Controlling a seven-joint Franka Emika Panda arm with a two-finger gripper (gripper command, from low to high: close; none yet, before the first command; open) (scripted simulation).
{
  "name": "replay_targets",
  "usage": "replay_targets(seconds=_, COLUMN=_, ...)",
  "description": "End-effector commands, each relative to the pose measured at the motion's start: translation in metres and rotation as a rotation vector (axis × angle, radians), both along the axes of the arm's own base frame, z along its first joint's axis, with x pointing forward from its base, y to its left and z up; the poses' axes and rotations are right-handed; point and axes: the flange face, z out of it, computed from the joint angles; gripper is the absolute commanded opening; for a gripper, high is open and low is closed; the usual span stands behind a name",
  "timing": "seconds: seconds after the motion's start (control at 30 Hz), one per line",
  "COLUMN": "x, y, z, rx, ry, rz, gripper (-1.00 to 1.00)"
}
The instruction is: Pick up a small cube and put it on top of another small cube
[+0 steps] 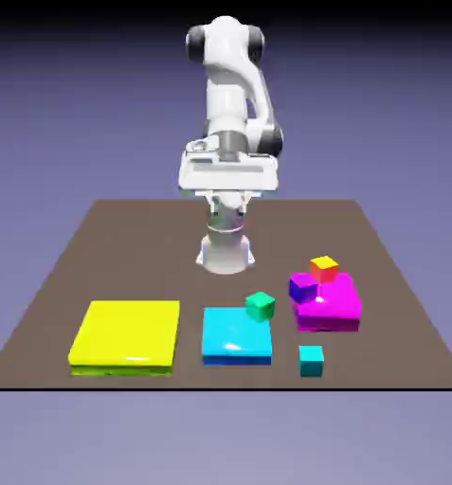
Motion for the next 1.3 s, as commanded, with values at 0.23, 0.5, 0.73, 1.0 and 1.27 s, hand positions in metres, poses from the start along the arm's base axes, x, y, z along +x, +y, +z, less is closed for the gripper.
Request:
replay_targets(seconds=0.23, x=0.056, y=0.052, z=-0.065, rx=0.018, ry=0.264, rz=-0.008, gripper=0.00)
replay_targets(seconds=0.5, x=0.092, y=0.111, z=-0.148, rx=0.025, ry=0.524, rz=-0.033, gripper=0.00)
replay_targets(seconds=0.73, x=0.102, y=0.165, z=-0.228, rx=0.023, ry=0.743, rz=-0.068, gripper=0.00)
replay_targets(seconds=1.0, x=0.099, y=0.184, z=-0.318, rx=0.021, ry=0.817, rz=-0.084, gripper=0.00)
replay_targets(seconds=1.27, x=0.099, y=0.181, z=-0.253, rx=0.013, ry=0.817, rz=-0.076, gripper=-1.00)
